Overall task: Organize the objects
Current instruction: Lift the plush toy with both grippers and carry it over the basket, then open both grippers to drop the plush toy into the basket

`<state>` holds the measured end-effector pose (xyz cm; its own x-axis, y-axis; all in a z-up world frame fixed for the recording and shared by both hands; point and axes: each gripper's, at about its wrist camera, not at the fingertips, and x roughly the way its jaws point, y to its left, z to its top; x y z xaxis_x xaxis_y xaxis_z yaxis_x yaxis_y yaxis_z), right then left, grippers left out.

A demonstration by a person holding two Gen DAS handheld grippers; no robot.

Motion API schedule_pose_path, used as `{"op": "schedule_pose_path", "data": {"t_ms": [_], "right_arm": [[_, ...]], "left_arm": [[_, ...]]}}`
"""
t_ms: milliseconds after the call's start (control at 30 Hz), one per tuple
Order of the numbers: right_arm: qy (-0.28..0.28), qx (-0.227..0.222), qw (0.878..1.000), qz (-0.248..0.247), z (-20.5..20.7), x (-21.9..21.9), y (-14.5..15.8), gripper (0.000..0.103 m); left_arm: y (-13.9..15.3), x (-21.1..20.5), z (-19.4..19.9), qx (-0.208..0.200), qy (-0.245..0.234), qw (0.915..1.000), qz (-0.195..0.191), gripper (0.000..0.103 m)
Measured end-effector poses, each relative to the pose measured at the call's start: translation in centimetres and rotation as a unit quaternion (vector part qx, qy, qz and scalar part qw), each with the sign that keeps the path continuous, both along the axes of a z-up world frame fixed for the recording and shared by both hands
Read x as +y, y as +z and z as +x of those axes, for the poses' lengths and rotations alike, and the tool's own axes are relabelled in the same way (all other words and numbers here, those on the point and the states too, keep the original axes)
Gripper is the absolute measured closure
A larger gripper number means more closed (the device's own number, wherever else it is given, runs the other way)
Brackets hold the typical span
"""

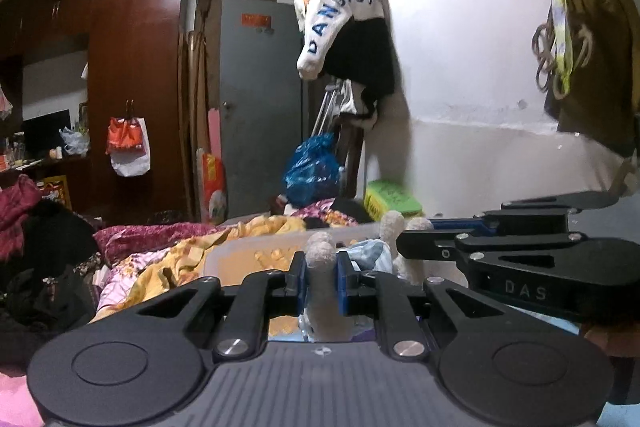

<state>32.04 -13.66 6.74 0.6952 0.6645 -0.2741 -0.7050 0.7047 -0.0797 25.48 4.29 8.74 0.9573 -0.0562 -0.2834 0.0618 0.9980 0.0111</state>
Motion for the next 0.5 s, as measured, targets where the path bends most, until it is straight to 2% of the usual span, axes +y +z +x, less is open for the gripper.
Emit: {"op": "schedule_pose_path", "data": {"t_ms": [367, 433, 500], "right_arm": [[0.013, 0.024, 1.0, -0.009, 0.7, 0.0, 0.2, 0.09], [0.019, 0.038, 0.999, -0.021, 1.0, 0.3, 0.0, 0.089], [0.012, 0.044, 0.999, -0.018, 0.9, -0.1, 0.1, 0.086]], "left_arm": [[-1.4, 0.6, 1.1, 0.024, 0.015, 0.9996, 0.002, 0.084], [-1.8, 0.7, 1.1, 0.028, 0.02, 0.9994, 0.008, 0.076], [-1.8, 0.7, 0.6, 0.017, 0.027, 0.9994, 0.015, 0.037]]}}
